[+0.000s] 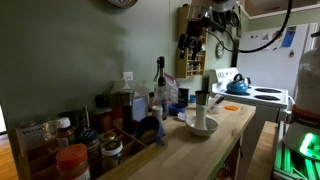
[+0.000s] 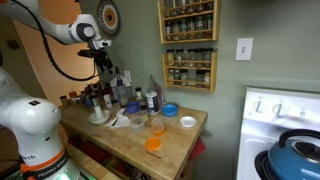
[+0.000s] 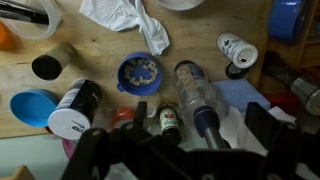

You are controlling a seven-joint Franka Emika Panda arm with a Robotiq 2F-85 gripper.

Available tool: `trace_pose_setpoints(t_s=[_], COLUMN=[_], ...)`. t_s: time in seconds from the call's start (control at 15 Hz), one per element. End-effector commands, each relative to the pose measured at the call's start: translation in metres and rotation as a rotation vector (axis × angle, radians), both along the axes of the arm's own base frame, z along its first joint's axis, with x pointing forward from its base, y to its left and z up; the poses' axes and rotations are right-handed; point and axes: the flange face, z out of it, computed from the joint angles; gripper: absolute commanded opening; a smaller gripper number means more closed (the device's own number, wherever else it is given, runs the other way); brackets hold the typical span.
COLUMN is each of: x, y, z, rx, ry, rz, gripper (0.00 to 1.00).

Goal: Remove the white plate from the bottle, then move the white bottle to the left

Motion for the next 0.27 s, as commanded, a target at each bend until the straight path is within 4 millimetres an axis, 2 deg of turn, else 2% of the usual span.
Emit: trace_pose_setpoints(t_s=[0.0, 0.2], x=[-0.0013, -0.0027], y=[-0.0006, -0.0012], z=[0.0006, -0.0009], rx=[-0.003, -0.005], ry=[0.0, 0.002], rz=[0.006, 0.011], gripper=[1.0, 1.0])
